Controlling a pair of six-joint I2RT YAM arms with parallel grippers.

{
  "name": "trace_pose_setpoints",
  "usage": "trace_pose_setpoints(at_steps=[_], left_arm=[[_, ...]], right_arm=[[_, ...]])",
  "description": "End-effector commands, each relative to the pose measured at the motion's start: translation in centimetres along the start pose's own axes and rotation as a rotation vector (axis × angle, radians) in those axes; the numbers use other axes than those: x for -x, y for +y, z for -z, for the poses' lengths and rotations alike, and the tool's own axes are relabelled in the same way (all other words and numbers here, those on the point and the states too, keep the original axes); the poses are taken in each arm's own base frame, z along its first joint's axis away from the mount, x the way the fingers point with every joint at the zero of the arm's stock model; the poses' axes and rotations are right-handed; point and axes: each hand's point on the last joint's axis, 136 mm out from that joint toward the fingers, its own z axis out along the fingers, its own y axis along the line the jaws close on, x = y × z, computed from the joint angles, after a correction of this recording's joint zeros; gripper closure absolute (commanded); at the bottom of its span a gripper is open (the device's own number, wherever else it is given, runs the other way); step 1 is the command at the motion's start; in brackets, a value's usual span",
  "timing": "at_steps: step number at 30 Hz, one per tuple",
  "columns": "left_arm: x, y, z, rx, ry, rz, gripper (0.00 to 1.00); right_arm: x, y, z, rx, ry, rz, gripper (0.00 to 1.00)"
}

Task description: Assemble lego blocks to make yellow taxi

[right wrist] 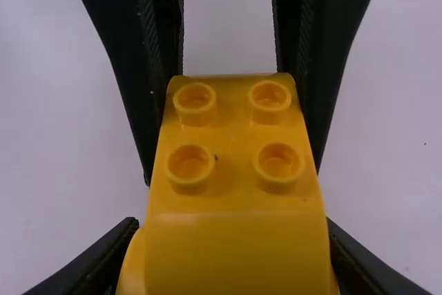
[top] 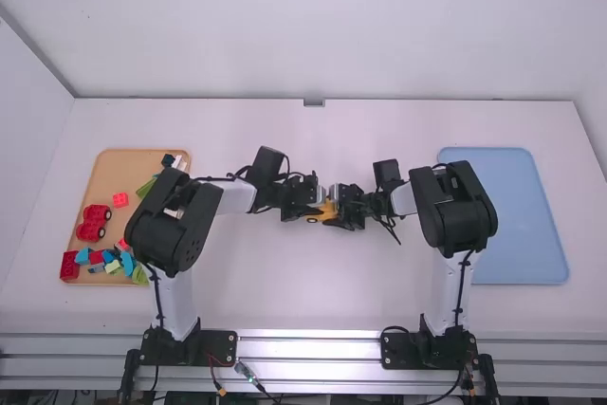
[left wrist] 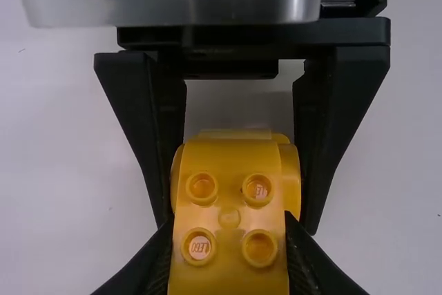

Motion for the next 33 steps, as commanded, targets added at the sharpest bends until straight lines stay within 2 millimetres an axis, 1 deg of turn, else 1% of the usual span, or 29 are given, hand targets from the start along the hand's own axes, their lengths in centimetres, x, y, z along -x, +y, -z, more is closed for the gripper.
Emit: trace_pose_setpoints(at_steps=[1, 8, 13, 18, 21, 22, 26, 27, 29, 33], left_arm=[[-11.3, -2.7, -0.6, 0.043, 0.414, 0.144, 0.98], [-9.6, -2.3, -1.0, 0.017, 0.328, 0.146, 0.98], [-7.7, -2.0, -1.4, -0.017, 0.244, 0.142, 0.98], [-7.3, -1.8, -1.4, -0.016, 0.236, 0.137, 0.98], [-7.3, -1.7, -1.3, -0.02, 0.223, 0.144, 0.88], [-7.1, -1.8, -1.4, -0.026, 0.215, 0.144, 0.87], [-6.9, -1.9, -1.5, -0.027, 0.213, 0.137, 0.86], [-7.0, -1.8, -1.5, -0.024, 0.212, 0.138, 0.83], [-7.1, -1.7, -1.4, -0.02, 0.211, 0.141, 0.81], [-7.0, -1.8, -1.5, -0.026, 0.213, 0.138, 0.8]], right_arm=[[-0.8, 0.6, -0.4, 0.013, 0.019, -0.001, 0.57], [-0.9, 0.6, -0.4, 0.011, 0.025, -0.002, 0.57], [-0.9, 0.6, -0.4, 0.011, 0.025, -0.002, 0.57], [-0.9, 0.6, -0.4, 0.011, 0.024, -0.002, 0.57], [-0.9, 0.6, -0.4, 0.011, 0.025, -0.002, 0.57], [-0.9, 0.6, -0.4, 0.011, 0.025, -0.002, 0.57], [-0.9, 0.6, -0.4, 0.011, 0.025, -0.002, 0.57], [-0.9, 0.6, -0.4, 0.011, 0.025, -0.002, 0.57], [-0.9, 0.6, -0.4, 0.011, 0.025, -0.003, 0.57], [-0.9, 0.6, -0.4, 0.011, 0.025, -0.003, 0.57]])
